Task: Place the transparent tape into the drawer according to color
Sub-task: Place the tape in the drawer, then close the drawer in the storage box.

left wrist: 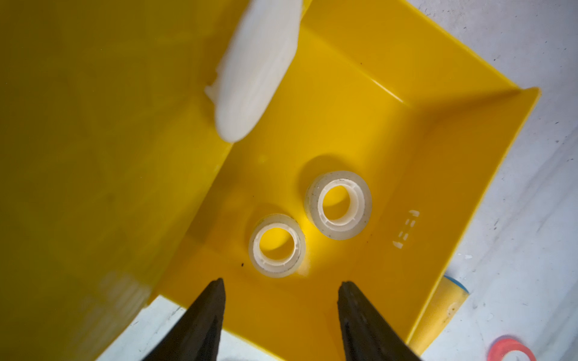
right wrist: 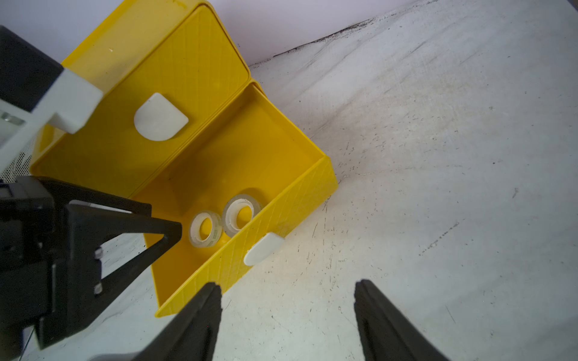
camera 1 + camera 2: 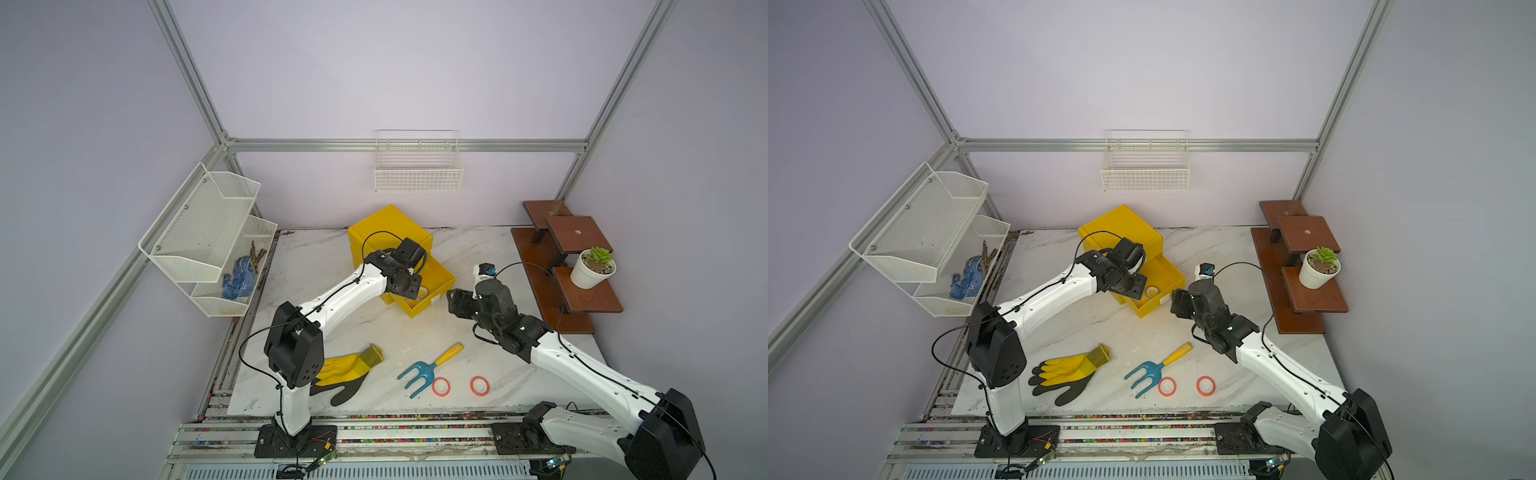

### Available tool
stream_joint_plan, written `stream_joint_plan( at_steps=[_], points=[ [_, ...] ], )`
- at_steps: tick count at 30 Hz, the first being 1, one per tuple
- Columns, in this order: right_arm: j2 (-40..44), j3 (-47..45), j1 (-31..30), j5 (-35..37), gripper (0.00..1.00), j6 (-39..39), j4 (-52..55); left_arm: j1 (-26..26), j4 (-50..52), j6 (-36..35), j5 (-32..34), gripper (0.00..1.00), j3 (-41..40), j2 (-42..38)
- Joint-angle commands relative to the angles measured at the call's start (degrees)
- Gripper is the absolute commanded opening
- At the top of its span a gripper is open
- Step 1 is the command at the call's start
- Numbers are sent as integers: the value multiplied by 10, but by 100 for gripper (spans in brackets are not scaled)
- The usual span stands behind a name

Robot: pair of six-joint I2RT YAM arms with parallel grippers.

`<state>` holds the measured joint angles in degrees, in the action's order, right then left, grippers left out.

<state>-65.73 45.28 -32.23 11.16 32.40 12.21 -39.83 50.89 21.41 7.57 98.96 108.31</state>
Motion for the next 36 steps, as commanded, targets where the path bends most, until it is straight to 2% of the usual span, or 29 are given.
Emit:
stream_joint_plan(
  at_steps=[1,2,3,7,11,18,22,28,32,36],
  points=[
    [-9,-5,2,-8,70,-7,-21,-1,-18,2,-15,71,9,0],
    [-15,-6,2,-12,68,-8,-23,-1,-18,4,-18,73,11,-4],
    [-23,-7,2,-22,59,-9,-30,-1,-19,8,-24,76,12,-13],
    [-73,-3,2,-34,42,-17,-57,-1,-37,17,-18,88,-3,-73],
    [-128,22,2,-57,38,-25,-81,3,-64,23,37,98,-36,-143],
    [-190,66,2,-69,38,-40,-138,43,-85,25,81,100,-90,-210],
    [-222,95,3,-70,38,-47,-154,71,-85,34,56,100,-117,-217],
    [-263,128,3,-74,40,-53,-141,83,-85,34,47,100,-141,-215],
    [-212,68,3,-96,51,-63,-157,85,-83,29,38,100,-143,-222],
    [-151,-27,2,-172,60,-86,-231,88,-82,28,38,100,-158,-238]
  ],
)
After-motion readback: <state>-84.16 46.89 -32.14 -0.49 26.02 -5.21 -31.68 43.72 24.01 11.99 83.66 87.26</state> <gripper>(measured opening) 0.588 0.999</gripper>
